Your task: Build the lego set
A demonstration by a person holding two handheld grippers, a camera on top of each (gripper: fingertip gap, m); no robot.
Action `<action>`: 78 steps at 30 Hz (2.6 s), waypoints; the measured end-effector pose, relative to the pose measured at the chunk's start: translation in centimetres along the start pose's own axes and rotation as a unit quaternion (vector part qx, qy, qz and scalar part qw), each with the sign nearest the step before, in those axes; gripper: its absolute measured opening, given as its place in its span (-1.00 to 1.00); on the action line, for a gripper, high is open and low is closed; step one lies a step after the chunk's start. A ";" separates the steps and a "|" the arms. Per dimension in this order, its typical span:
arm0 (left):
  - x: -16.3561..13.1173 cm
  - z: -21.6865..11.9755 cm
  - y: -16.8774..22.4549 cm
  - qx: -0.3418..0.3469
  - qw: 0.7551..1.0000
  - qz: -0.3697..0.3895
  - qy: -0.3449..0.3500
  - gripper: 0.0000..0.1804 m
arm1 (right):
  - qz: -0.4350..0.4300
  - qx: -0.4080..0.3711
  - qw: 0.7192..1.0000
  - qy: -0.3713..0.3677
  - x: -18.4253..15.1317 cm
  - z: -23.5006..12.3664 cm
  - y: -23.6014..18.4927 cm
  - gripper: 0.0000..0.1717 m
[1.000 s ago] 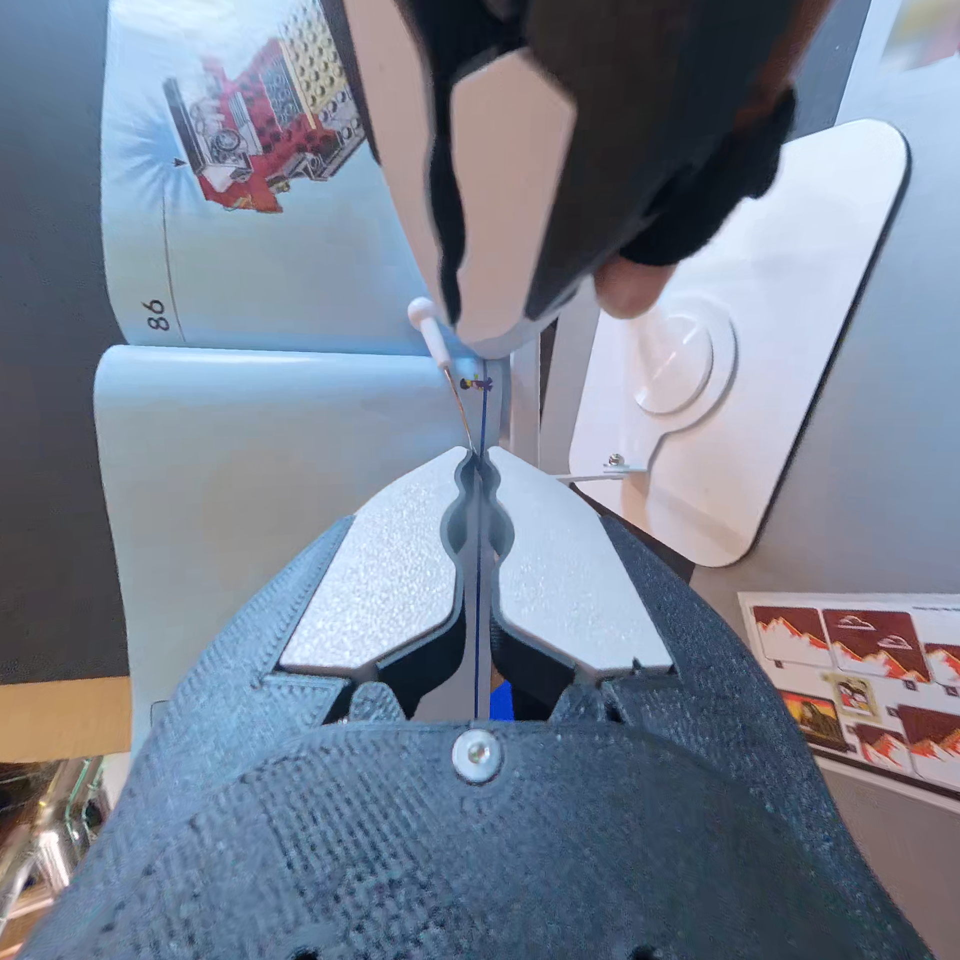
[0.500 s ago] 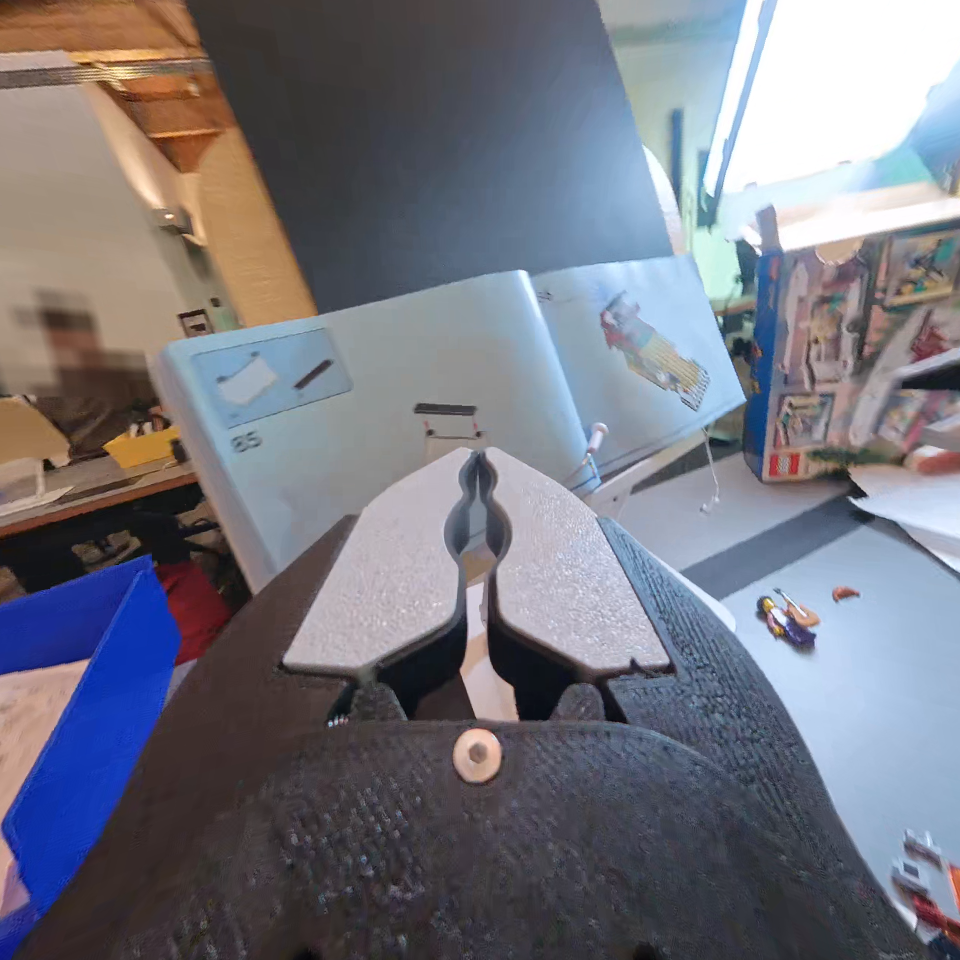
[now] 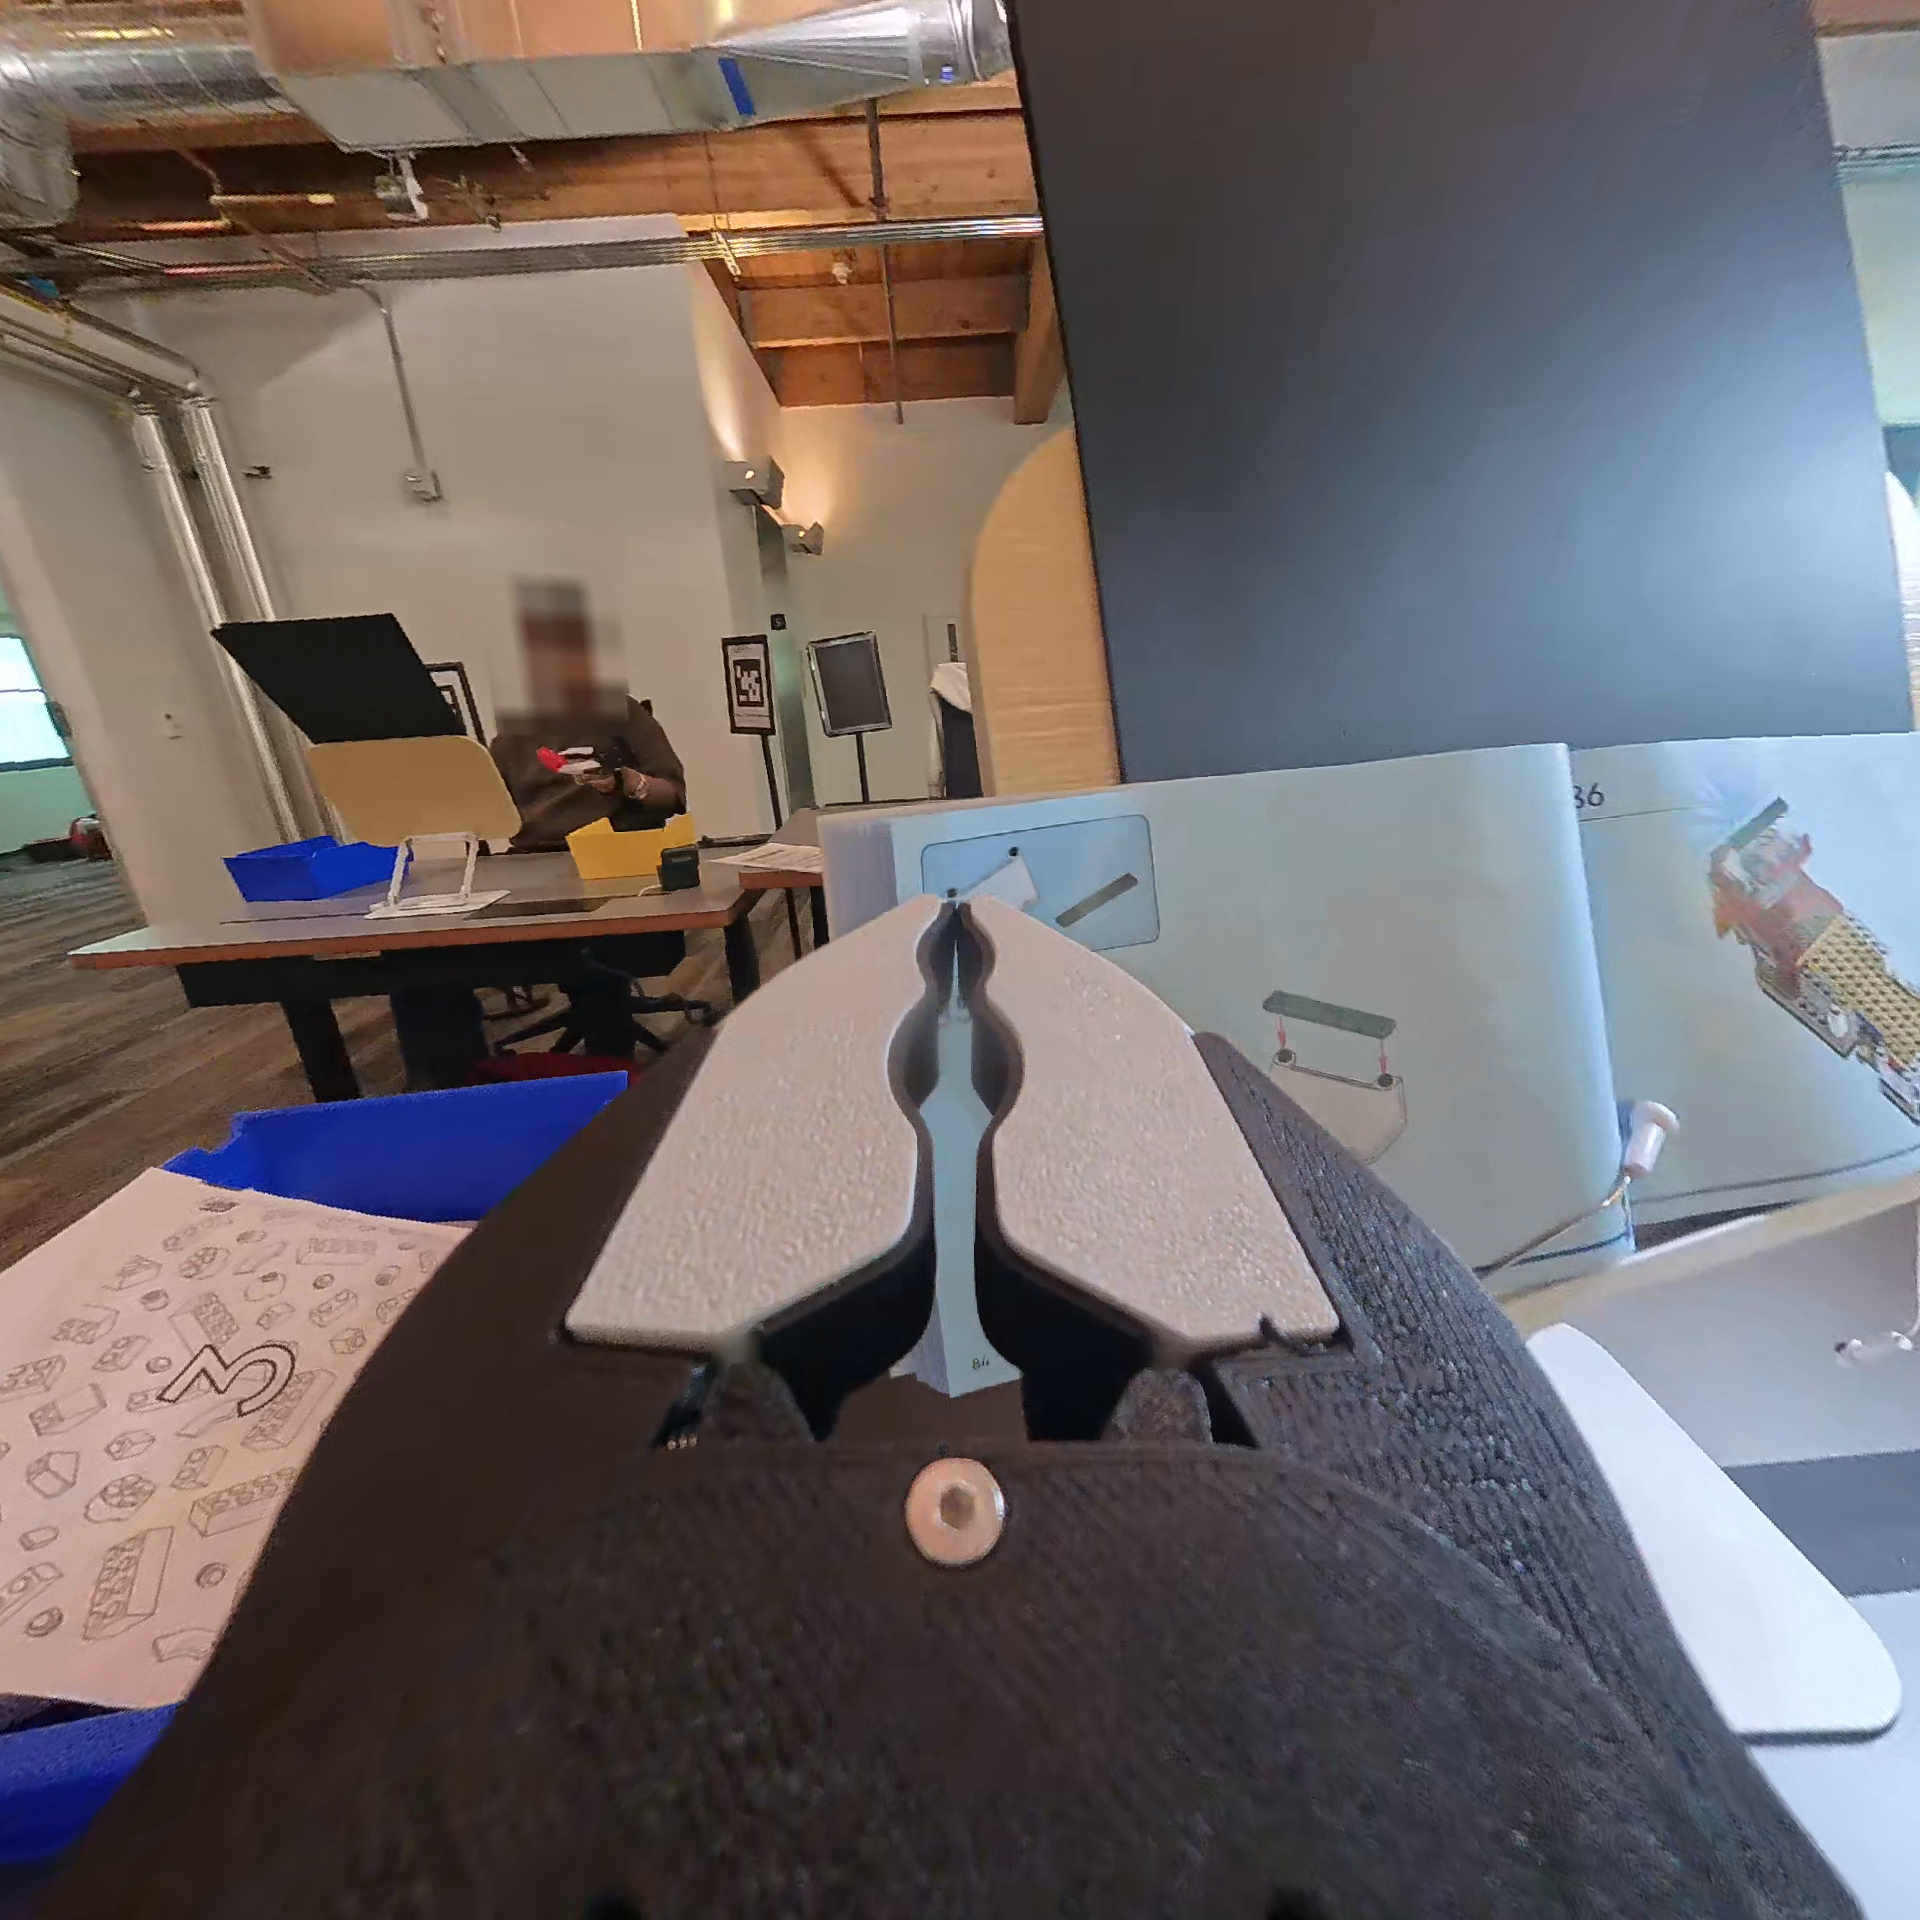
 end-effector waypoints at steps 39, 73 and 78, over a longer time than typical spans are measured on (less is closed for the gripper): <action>-2.8 0.8 2.6 -0.055 0.998 0.040 0.006 -1.00 | -0.043 0.007 0.999 0.011 -1.3 -0.2 0.2 -0.98; -5.5 -20.4 -22.6 -0.040 0.729 0.102 -0.675 -0.86 | -0.099 -0.012 0.993 0.058 2.6 -2.3 1.6 -0.97; -8.1 -19.9 -23.5 -0.002 0.708 0.068 -0.703 -0.84 | -0.108 0.011 0.993 0.041 1.7 -1.7 0.3 -0.98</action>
Point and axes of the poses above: each gripper's, where its closed fingertips meet, z out along the fingers, x out of its top, y = z × x across the jaws, the point moved 8 cm from there along -z, back along the fingers, and after that the axes turned 11 degrees about -z, right-handed, at the moved point
